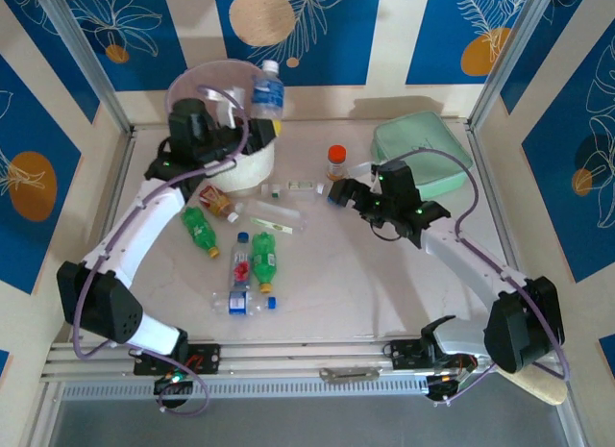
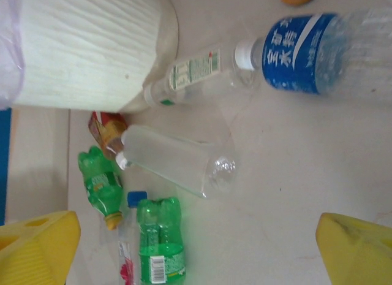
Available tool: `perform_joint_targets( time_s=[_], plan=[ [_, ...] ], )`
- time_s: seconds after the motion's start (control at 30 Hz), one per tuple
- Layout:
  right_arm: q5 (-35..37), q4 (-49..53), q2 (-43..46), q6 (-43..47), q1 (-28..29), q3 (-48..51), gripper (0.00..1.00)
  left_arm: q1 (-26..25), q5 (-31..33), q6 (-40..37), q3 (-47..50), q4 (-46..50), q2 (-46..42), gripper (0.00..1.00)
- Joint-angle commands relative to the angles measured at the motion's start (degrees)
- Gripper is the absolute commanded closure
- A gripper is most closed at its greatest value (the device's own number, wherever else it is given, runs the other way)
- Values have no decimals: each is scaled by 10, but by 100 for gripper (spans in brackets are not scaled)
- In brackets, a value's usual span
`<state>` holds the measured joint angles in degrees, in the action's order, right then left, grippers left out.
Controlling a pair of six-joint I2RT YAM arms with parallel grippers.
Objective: Put the plastic bottles in the bin
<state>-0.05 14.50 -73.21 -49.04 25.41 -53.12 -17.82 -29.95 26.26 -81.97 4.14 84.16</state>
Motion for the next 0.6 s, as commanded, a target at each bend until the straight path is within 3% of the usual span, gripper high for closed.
perform_joint_targets(
  time_s=[0.0, 0.23, 0.4, 0.57],
  plan=[
    [-7, 8, -18, 21, 18, -33, 1, 38, 5, -48, -59, 70, -4, 59],
    [0, 39, -43, 54, 42, -68, 1, 91, 58, -120, -172, 184, 60, 61],
    [13, 62, -46, 70, 54, -80, 1, 99, 104, -173, -227, 262, 96, 61],
    [23, 70, -43, 74, 58, -81, 1, 100, 191, -238, -280, 342, 129, 61]
  ],
)
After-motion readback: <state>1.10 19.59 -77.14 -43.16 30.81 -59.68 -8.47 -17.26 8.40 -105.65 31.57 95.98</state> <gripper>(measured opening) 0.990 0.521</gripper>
